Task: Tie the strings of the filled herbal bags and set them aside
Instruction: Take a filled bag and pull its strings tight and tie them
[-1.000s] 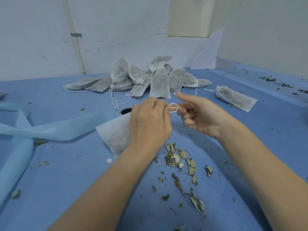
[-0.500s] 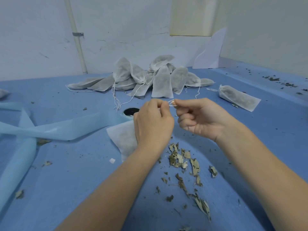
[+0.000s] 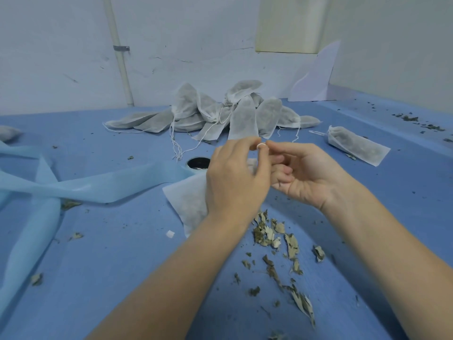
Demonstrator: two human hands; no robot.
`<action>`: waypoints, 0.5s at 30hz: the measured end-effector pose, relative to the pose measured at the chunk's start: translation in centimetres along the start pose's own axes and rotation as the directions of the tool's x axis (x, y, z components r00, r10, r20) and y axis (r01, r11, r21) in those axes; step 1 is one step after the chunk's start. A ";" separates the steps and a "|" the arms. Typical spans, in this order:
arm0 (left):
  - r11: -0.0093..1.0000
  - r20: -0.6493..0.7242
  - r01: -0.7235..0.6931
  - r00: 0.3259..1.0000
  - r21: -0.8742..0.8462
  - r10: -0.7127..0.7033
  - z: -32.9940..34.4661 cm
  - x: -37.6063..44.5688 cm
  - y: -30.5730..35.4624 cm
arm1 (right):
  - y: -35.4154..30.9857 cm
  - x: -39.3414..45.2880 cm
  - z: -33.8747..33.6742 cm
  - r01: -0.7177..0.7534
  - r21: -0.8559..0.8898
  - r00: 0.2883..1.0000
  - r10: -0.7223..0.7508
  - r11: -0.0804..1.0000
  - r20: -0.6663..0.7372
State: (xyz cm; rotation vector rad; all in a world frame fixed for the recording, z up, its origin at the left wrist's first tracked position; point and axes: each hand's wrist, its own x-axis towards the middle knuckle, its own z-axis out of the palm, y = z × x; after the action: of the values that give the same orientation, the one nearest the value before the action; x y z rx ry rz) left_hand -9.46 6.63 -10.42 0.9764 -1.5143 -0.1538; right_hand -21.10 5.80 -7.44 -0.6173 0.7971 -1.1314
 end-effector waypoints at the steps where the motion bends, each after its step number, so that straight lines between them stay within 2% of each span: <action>1: 0.999 -0.005 -0.030 1.000 0.032 0.030 0.0 0.2 -0.1 | -0.1 0.0 0.0 0.014 0.000 1.000 -0.014 1.000 -0.010; 4: 0.988 -0.045 -0.091 0.994 0.127 0.098 -0.2 0.9 -0.6 | -0.2 -0.3 0.0 0.081 -0.088 0.996 -0.085 0.993 -0.040; 6: 0.959 -0.056 -0.169 0.981 0.227 0.186 -0.5 1.3 -0.9 | -0.3 -0.5 0.0 0.154 -0.252 0.984 -0.172 0.955 -0.049; 8: 0.913 -0.043 -0.280 0.951 0.296 0.306 -0.6 1.4 -1.2 | -0.3 -0.7 -0.1 0.244 -0.472 0.952 -0.301 0.847 -0.048; 11: 0.862 -0.022 -0.391 0.907 0.323 0.420 -0.5 1.2 -1.8 | -0.3 -1.0 -0.2 0.345 -0.733 0.879 -0.476 0.587 0.033; 13: 0.859 -0.028 -0.387 0.907 0.336 0.419 -0.5 1.2 -1.9 | -0.2 -1.1 -0.2 0.392 -0.788 0.828 -0.555 0.475 0.077; 15: 0.881 -0.019 -0.339 0.931 0.329 0.366 -0.5 1.1 -1.7 | -0.1 -1.0 -0.3 0.428 -0.776 0.795 -0.602 0.463 0.079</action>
State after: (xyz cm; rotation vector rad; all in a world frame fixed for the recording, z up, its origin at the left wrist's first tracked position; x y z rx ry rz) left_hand -8.11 5.03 -10.50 0.9266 -1.6456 0.4033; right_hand -21.63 6.73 -7.26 -1.5862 1.3565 -1.4109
